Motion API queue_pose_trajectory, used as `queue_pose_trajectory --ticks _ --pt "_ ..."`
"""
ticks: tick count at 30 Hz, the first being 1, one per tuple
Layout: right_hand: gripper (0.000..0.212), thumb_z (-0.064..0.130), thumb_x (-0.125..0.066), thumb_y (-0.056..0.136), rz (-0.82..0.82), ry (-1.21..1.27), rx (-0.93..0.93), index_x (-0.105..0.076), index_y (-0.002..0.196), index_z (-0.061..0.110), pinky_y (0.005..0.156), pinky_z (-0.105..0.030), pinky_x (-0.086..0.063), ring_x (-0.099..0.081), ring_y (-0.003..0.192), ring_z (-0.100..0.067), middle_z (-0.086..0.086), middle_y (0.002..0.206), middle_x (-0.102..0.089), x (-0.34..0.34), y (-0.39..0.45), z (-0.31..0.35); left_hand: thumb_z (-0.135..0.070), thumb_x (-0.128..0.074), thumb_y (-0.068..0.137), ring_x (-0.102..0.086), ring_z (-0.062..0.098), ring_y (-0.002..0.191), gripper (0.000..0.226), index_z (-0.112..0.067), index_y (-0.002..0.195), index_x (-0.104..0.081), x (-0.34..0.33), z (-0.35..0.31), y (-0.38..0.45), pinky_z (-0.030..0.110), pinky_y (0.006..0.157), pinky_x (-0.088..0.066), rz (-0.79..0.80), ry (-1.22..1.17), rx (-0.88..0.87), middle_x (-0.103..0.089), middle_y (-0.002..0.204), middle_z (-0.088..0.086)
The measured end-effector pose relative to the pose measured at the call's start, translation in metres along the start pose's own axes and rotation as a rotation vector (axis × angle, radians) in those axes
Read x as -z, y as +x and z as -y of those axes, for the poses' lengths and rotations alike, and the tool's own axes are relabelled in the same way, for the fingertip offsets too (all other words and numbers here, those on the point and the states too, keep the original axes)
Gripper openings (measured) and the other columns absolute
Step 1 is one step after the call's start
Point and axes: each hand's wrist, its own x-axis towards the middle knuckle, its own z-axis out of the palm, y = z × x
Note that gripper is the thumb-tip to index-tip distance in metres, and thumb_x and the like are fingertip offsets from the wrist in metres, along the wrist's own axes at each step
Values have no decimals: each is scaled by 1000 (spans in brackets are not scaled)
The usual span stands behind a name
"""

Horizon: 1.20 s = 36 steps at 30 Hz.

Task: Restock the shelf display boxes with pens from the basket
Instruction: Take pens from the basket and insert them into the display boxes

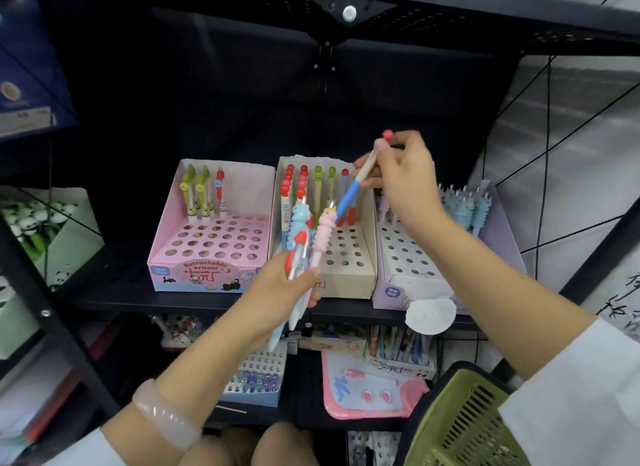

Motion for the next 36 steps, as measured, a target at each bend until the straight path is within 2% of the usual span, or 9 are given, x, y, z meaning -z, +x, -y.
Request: queue_pose_trajectory --ticks 3,8,12,17,22,28,31,33,36 --pt "16 14 -45 98 92 -52 43 -50 84 20 60 -20 -55 -69 69 -9 -3 75 -67 -26 -7 -5 -24 -56 92 -65 7 64 5 -23 95 -60 25 6 -11 25 65 -50 -79 -55 -15 -67 64 -7" --pt "8 16 -47 97 152 -228 135 -50 90 15 58 -15 -54 -66 66 -7 -10 78 -67 -55 -17 -8 -20 -54 93 -63 3 58 7 -17 97 -59 52 14 -18 20 60 -50 -255 -132 -7 -65 59 -8" --pt "9 18 -48 97 207 -266 179 -49 87 19 56 -15 -53 -65 63 -2 6 70 -64 -58 -24 -8 -21 -54 93 -63 3 59 7 -18 97 -58 59 17 -18 19 60 -49 -274 -165 8 -65 59 -10" --pt "15 17 -47 97 182 -246 161 -46 85 27 63 -23 -57 -67 71 -8 4 76 -65 -65 -31 -11 -22 -55 92 -64 14 71 4 -22 95 -58 56 19 -16 32 75 -51 -283 -183 10 -65 73 -1" --pt "7 21 -47 97 208 -336 165 -48 91 16 66 -35 -57 -68 70 -13 -2 77 -66 -70 -28 -10 -25 -56 92 -65 12 75 5 -25 95 -60 58 20 -17 32 77 -50 -291 -182 14 -68 76 -3" --pt "9 22 -48 96 249 -407 121 -48 90 16 61 -20 -56 -65 64 -7 2 73 -64 -71 -31 -18 -26 -56 92 -65 19 85 7 -22 96 -59 60 18 -19 42 88 -50 -294 -163 23 -67 84 3" --pt "12 24 -49 96 305 -553 91 -48 88 15 62 -24 -56 -66 67 -17 -7 74 -65 -75 -37 -26 -25 -56 92 -65 18 82 6 -23 96 -59 57 16 -21 39 85 -51 -301 -178 15 -68 84 3" --pt "17 28 -52 95 357 -711 112 -49 83 16 57 -19 -53 -63 62 -15 -3 69 -63 -78 -43 -30 -23 -56 92 -65 14 76 5 -23 96 -59 53 13 -22 34 78 -51 -299 -195 -4 -67 80 2" --pt "25 36 -54 92 374 -874 126 -55 81 14 65 -25 -52 -60 61 -12 2 65 -60 -77 -51 -35 -22 -55 93 -65 8 68 5 -23 95 -59 48 7 -23 27 70 -51 -287 -202 -44 -66 75 -2"
